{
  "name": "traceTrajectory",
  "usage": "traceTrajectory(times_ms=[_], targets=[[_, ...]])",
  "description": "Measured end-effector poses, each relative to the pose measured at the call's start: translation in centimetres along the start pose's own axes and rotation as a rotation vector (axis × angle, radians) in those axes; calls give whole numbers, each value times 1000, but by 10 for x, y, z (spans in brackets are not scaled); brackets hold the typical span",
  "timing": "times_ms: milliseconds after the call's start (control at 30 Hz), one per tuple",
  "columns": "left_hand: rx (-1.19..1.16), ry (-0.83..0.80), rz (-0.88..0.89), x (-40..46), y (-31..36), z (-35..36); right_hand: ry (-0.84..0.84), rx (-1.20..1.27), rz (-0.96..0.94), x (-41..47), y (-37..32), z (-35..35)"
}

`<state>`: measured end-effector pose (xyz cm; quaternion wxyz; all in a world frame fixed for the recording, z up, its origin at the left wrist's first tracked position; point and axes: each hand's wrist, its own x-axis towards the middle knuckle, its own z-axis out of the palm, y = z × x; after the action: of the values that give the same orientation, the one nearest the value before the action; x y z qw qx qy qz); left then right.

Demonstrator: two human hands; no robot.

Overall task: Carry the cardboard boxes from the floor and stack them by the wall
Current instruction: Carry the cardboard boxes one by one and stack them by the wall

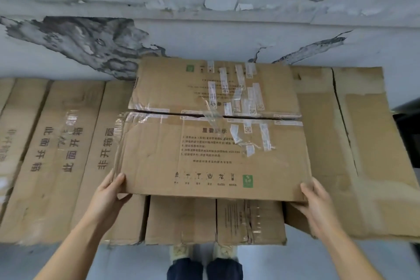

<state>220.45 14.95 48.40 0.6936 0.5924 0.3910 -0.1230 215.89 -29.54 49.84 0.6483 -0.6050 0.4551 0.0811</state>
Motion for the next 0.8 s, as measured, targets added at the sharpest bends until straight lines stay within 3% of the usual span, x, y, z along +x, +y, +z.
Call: traceTrajectory(times_ms=[367, 500, 667, 800], targets=[[2, 33, -60, -6, -31, -2, 100, -235, -19, 7, 18, -16], [180, 12, -70, -12, -21, 2, 63, -317, -9, 1, 13, -14], [477, 49, 83, -58, 21, 17, 0, -599, -209, -55, -19, -17], [420, -125, 228, -132, 64, 24, -201, -554, -418, -116, -49, -22]])
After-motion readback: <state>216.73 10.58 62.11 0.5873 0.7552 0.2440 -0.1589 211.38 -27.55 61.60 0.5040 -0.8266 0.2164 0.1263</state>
